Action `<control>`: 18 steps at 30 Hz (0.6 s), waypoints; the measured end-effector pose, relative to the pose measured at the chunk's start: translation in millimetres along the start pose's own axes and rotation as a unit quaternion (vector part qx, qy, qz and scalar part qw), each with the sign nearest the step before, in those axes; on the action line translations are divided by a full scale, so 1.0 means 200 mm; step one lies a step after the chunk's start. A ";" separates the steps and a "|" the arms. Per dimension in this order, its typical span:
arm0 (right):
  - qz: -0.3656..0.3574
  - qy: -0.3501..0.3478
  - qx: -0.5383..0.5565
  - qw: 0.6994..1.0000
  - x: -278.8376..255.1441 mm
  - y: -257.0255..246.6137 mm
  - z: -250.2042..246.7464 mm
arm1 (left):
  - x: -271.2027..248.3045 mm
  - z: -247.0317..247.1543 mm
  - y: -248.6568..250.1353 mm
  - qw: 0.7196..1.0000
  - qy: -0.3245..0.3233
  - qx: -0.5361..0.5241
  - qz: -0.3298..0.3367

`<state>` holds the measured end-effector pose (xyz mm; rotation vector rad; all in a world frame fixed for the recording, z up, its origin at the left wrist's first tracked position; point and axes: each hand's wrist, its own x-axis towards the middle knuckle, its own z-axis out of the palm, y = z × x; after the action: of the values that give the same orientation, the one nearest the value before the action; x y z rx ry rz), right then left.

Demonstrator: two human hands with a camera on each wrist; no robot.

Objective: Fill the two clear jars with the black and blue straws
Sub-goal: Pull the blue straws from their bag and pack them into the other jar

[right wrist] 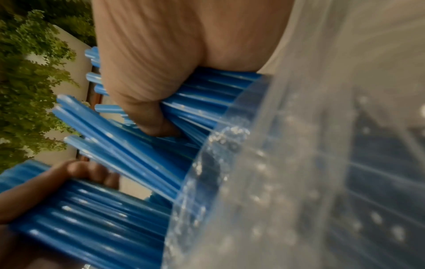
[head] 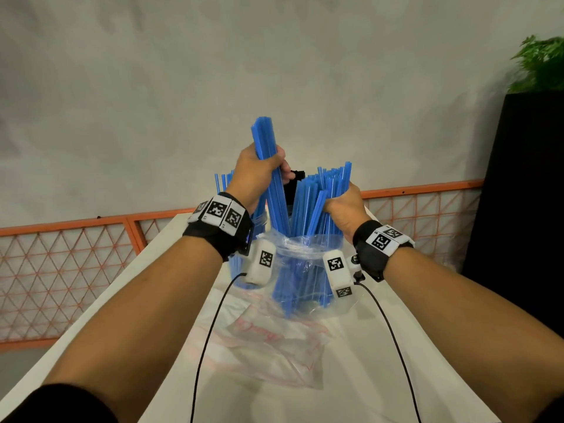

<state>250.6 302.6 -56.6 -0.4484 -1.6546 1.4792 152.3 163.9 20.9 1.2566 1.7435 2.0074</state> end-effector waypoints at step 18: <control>0.016 0.011 -0.036 0.999 -0.03 -0.04 0.01 | -0.03 -0.24 0.28 0.986 0.074 -0.058 0.135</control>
<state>254.5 294.3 -51.4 -0.5308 -1.6961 1.4358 142.7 110.3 71.5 1.4013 1.5592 2.3720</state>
